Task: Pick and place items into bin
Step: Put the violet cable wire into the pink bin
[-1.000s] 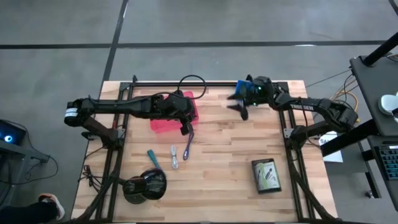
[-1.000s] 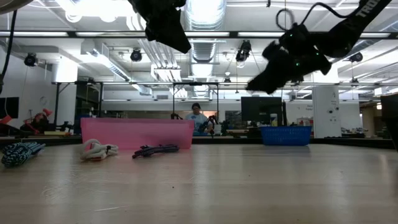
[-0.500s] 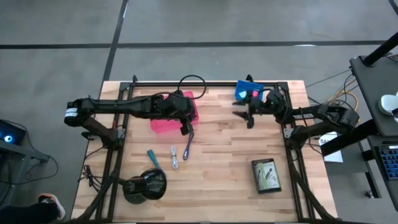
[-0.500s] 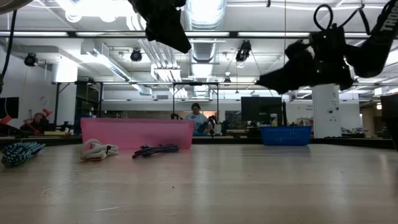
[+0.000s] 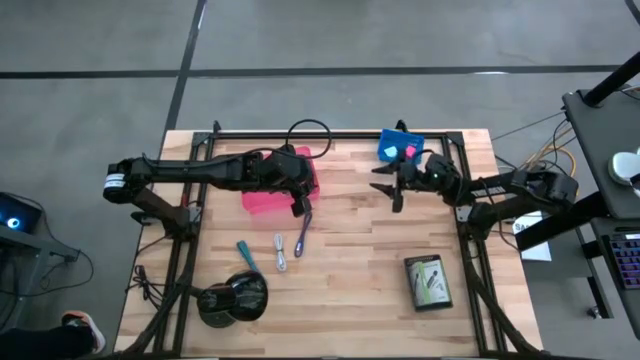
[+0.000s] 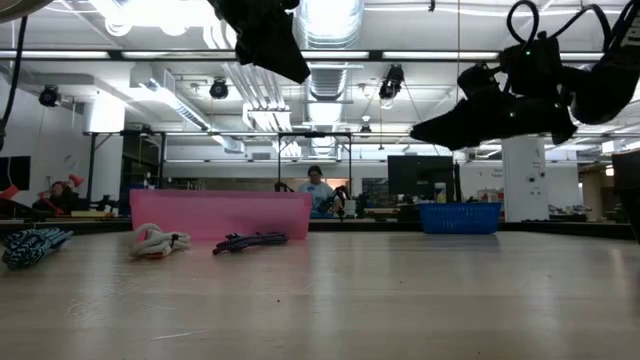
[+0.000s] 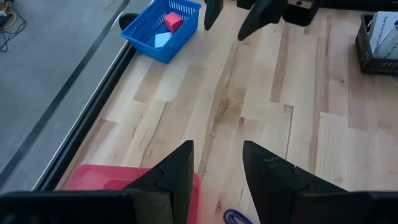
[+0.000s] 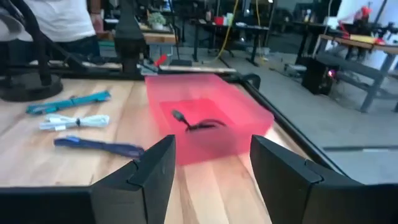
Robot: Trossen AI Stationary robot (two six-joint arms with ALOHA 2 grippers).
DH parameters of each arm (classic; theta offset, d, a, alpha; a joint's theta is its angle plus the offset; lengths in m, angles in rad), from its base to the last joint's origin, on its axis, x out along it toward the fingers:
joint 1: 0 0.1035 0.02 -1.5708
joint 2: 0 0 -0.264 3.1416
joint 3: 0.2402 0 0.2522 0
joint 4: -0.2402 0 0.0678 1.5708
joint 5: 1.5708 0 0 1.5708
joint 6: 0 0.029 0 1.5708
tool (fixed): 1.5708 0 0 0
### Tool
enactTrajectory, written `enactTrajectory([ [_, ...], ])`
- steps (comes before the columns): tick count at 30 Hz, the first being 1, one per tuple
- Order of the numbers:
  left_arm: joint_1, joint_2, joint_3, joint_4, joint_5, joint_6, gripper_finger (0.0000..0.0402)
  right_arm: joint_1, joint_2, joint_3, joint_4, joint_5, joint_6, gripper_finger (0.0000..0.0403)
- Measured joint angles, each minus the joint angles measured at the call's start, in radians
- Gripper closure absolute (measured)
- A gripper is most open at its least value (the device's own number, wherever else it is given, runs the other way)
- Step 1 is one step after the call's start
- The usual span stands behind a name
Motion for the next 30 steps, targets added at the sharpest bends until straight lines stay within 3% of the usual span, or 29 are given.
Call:
enactTrajectory([
  [12,0.0,0.0,0.0,0.063,-0.004,-0.024,0.0278,0.004,0.0,0.103,-0.046,0.001,0.056,0.0207],
  [18,0.0,0.006,0.005,0.134,-0.029,-0.349,0.0278,0.004,0.0,0.133,-0.144,0.001,0.042,0.0207],
  [21,0.001,0.005,0.005,0.127,0.012,-0.451,0.0278,0.004,0.0,0.141,-0.164,0.001,0.034,0.0207],
  [30,-0.013,0.069,0.002,-0.141,0.073,-0.737,0.0278,0.004,0.0,0.156,-0.174,0.001,0.016,0.0207],
])
